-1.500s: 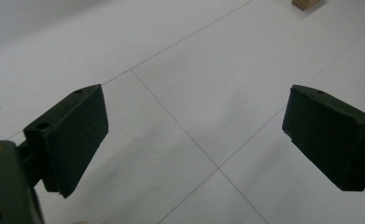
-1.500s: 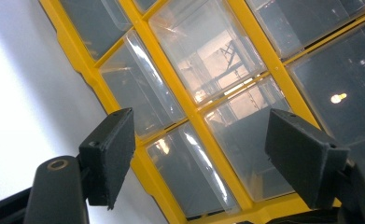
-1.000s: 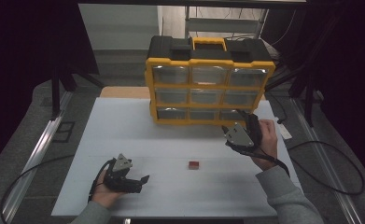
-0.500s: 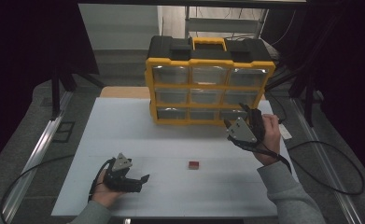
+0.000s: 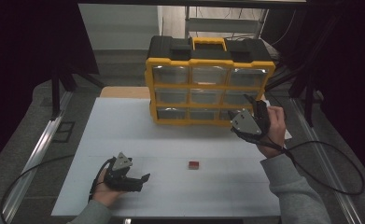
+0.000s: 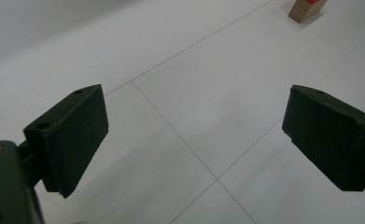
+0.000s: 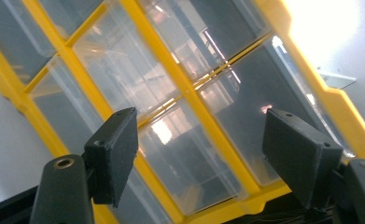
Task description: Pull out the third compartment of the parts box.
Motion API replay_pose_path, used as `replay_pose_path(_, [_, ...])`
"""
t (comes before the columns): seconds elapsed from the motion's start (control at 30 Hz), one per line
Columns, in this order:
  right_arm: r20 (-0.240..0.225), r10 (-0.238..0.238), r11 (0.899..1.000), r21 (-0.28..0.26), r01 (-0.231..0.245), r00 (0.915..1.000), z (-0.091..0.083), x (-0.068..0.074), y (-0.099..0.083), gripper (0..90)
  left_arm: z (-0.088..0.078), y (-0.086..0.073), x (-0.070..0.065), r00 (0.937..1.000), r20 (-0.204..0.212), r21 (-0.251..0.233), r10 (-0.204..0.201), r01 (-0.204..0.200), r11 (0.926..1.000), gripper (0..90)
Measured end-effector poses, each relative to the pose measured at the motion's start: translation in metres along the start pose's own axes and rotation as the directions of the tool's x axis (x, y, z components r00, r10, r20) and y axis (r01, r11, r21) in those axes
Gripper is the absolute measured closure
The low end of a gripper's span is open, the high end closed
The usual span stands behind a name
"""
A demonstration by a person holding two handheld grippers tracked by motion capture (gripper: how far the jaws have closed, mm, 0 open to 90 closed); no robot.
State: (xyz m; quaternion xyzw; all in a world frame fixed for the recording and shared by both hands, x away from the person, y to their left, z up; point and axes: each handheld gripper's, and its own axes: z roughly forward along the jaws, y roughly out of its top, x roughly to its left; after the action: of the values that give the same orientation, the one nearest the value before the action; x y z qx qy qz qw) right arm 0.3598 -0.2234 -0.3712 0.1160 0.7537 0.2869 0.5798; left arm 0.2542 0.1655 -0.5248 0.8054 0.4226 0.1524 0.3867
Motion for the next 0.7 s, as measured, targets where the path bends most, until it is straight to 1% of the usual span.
replay_pose_path(0.3, [0.02, -0.008, 1.0, -0.003, 0.008, 0.9998, 0.009, -0.008, 0.006, 27.4, -0.001, 0.0, 0.0, 1.0, 0.0, -0.005, -0.007, 0.007, 1.0, 7.5])
replay_pose_path(0.7, [0.05, -0.02, 1.0, -0.003, 0.02, 0.9986, 0.016, -0.018, 0.006, 27.6, -0.001, 0.0, 0.0, 1.0, -0.001, -0.003, -0.008, 0.008, 1.0, 7.5])
